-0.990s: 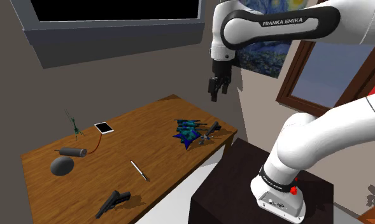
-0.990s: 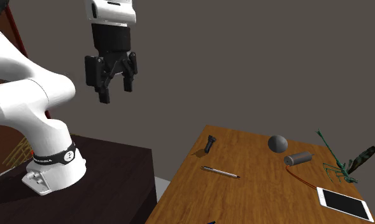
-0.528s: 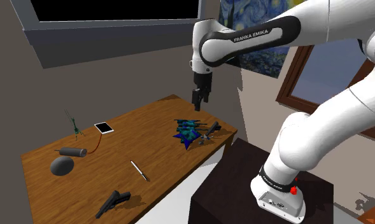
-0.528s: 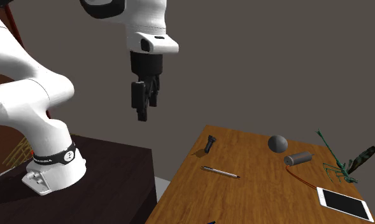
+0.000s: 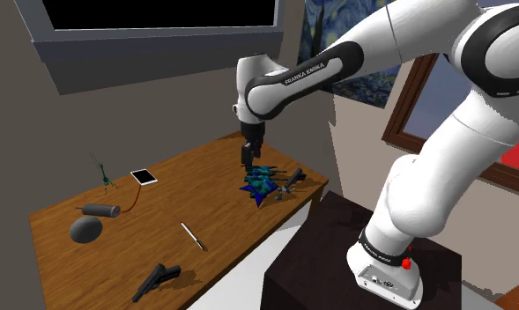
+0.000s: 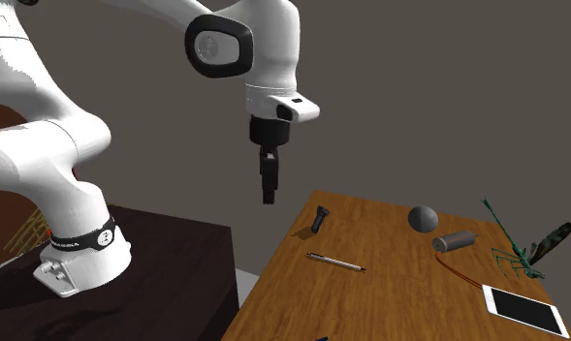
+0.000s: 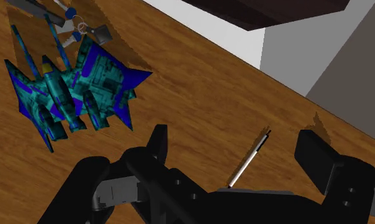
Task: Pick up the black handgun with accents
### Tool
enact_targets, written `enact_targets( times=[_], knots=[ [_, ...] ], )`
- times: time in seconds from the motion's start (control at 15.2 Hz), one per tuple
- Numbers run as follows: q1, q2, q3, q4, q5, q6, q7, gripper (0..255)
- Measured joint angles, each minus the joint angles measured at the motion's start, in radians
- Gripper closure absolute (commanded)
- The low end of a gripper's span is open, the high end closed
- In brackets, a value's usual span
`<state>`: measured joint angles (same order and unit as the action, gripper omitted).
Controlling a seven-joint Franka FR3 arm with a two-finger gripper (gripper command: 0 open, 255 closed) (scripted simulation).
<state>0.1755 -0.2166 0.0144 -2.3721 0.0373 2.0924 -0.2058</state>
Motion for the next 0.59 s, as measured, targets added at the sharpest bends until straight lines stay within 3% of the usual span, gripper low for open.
enact_targets(
  times=[0.59],
  knots=[
    [0.07, 0.282, 0.059, 0.136, 0.017, 0.17, -0.109, 0]
  ],
)
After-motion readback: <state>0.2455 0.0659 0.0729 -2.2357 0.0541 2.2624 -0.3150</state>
